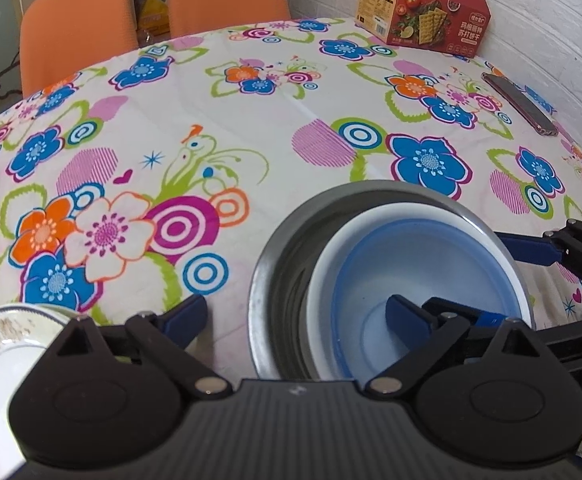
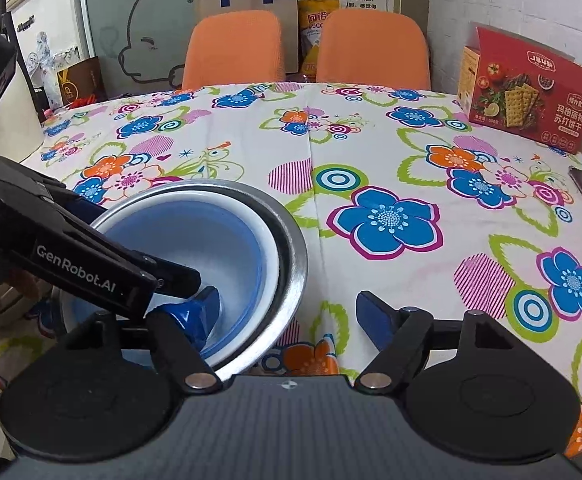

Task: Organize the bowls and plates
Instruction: 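Grasp the steel bowl rim with the left tool and lift the nested bowls, then carry the nested bowls onto the plate stack and lower them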

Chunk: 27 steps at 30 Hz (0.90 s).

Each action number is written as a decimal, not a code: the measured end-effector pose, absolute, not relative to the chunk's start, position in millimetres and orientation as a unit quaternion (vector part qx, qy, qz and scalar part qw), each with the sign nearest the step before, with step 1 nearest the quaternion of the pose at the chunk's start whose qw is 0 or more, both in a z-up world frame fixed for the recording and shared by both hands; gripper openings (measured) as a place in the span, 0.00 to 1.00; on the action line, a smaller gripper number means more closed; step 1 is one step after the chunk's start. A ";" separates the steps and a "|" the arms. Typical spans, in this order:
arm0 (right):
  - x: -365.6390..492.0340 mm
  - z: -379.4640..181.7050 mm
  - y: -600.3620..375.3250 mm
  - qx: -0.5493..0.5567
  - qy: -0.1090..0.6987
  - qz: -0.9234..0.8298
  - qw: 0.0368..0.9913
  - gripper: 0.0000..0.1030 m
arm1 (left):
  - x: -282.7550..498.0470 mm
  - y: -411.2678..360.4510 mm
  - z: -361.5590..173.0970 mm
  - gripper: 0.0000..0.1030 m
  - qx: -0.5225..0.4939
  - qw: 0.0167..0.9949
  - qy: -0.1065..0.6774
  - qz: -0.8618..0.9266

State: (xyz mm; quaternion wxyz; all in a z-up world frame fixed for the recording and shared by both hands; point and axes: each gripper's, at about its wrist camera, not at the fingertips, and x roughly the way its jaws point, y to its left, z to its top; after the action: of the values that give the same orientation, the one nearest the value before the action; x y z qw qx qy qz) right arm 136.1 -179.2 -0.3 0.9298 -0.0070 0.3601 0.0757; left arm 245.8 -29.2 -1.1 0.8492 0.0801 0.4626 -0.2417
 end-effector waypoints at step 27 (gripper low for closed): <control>131.7 27.7 -158.0 0.019 0.323 0.043 0.945 0.54 | 253.9 -42.6 38.2 0.46 -0.005 0.855 0.457 -0.246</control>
State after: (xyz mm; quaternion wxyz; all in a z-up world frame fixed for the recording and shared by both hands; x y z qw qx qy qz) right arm 131.7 -158.0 27.7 0.9453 0.0185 0.3227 0.0431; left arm 253.9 -42.6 38.2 0.8549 -0.0049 0.4568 -0.2461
